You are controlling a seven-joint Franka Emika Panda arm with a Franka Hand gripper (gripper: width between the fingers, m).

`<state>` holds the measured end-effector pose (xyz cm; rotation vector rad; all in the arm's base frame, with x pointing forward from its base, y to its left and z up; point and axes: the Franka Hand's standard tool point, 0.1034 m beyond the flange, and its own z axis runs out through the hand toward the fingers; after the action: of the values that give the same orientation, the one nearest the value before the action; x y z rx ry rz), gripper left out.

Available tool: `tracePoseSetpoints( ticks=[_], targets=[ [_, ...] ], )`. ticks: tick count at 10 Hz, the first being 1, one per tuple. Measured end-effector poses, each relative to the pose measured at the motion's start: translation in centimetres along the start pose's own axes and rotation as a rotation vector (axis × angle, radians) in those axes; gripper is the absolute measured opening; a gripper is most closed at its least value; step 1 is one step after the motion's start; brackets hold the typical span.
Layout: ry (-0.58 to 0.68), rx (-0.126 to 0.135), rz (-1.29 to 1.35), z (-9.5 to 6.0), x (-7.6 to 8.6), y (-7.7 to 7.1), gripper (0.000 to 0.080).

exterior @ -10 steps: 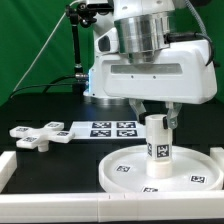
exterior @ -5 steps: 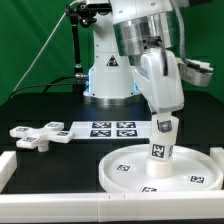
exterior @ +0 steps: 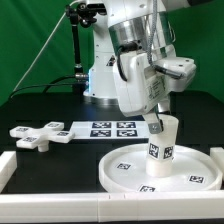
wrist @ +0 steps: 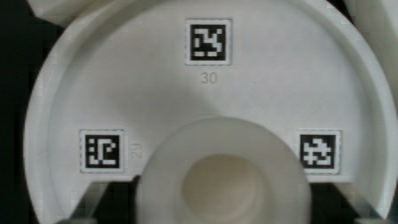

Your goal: Assemble round table

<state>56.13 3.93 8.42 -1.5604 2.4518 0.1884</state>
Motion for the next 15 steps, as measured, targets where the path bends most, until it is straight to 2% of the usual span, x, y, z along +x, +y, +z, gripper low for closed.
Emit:
tracePoseSetpoints(
  ticks=[1, 2, 3, 4, 10, 11, 15],
  targets=[
    [0.0, -0.001, -0.041, 0.1, 0.0, 0.0, 0.0411],
    [0.0, -0.002, -0.05, 0.1, 0.0, 0.1, 0.0597],
    [0.005, -0.008, -0.186, 0.1, 0.0, 0.0, 0.0597],
    [0.016, -0.009, -0.323, 0.1, -0.1, -0.2, 0.0642],
    [0.023, -0.021, -0.836, 0.1, -0.3, -0.2, 0.0649],
    [0.031, -0.045, -1.019, 0.0, 0.1, -0.2, 0.0649],
    [0.046, -0.074, -1.54, -0.1, 0.4, -0.8, 0.0649]
  ],
)
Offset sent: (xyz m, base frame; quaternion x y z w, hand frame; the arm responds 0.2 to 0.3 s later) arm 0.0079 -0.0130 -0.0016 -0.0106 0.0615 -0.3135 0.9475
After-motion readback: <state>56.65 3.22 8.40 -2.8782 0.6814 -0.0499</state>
